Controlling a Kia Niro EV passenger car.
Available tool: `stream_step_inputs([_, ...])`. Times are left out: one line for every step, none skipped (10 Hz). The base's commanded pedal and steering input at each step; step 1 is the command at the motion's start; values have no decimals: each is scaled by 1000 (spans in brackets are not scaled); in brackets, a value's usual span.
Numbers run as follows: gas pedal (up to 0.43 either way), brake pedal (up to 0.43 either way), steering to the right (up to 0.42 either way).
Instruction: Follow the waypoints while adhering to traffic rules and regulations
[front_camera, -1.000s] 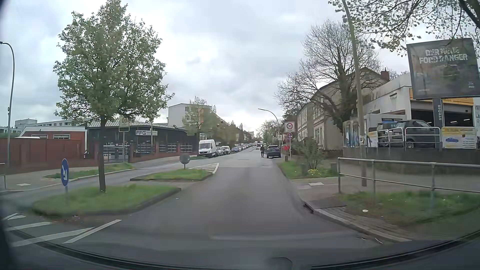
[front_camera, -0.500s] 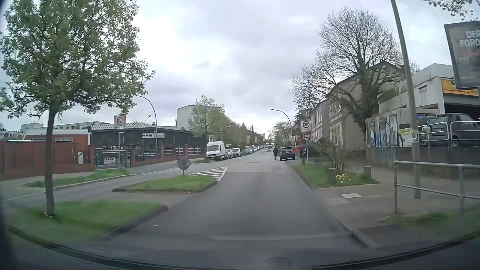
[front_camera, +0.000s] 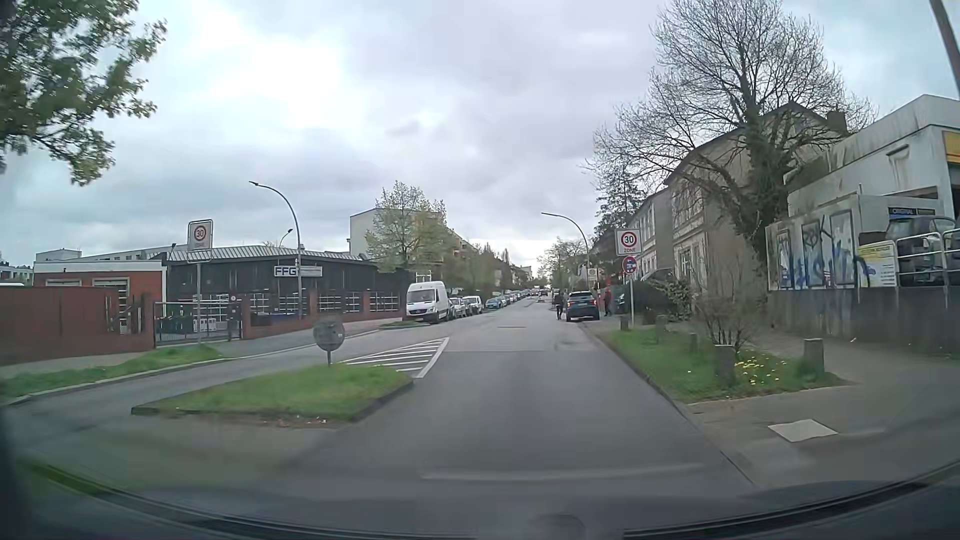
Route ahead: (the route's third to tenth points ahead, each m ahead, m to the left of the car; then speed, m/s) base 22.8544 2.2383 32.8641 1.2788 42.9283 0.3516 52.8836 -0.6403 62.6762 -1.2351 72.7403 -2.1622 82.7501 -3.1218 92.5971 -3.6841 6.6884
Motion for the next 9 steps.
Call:
stream_step_inputs([209, 6, -1])
stream_step_inputs([209, 0, -2])
stream_step_inputs([169, 0, -1])
stream_step_inputs([157, 6, -2])
stream_step_inputs([157, 6, -2])
stream_step_inputs([169, 0, -1])
stream_step_inputs([177, 0, -2])
stream_step_inputs([177, 0, -2])
stream_step_inputs([189, 0, -1])
